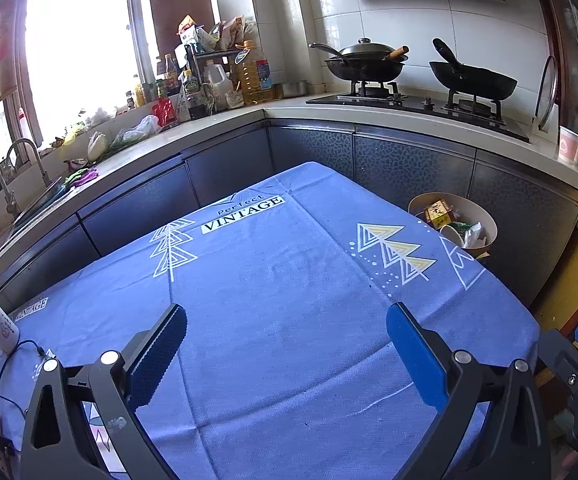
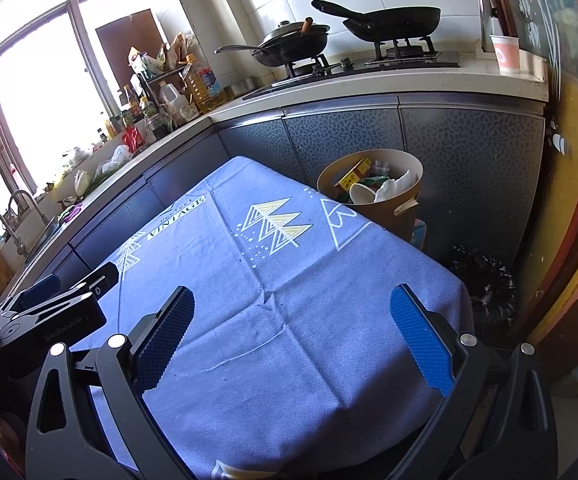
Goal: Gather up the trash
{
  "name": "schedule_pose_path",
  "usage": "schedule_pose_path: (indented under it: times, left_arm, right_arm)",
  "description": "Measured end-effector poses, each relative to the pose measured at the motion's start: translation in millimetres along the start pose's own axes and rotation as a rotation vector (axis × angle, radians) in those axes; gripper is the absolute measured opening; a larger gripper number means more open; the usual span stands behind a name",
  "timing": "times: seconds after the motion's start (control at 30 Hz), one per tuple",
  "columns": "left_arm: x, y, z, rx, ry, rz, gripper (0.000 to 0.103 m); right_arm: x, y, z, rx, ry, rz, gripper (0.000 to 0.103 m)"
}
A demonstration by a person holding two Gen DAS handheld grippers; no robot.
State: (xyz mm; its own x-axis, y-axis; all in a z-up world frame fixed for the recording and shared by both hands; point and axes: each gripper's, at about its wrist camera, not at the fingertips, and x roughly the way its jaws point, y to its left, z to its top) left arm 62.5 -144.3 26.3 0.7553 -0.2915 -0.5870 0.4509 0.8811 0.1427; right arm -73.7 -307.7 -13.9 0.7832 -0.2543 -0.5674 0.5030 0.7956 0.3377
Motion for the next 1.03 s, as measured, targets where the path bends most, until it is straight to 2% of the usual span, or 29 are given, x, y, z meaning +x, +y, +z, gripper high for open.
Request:
schedule_pose_path:
  times: [0.53,0.7,1.03]
  left_arm:
    - [-6,-15,2,0.02,-0.001,-0.006,0.099]
    - [-14,-17,2,0.03,-0.04,0.004,0.099]
    - [-12,-16,4,0.023,-0.014,-0.027,0.099]
  right_arm:
    - [-4,-6,2,0.014,-0.012,0.016,0.097]
    - [-4,-6,1,0.014,-0.012,0.015,0.097]
    - [-2,-5,0,0.011,-0.002,0.016,0.097]
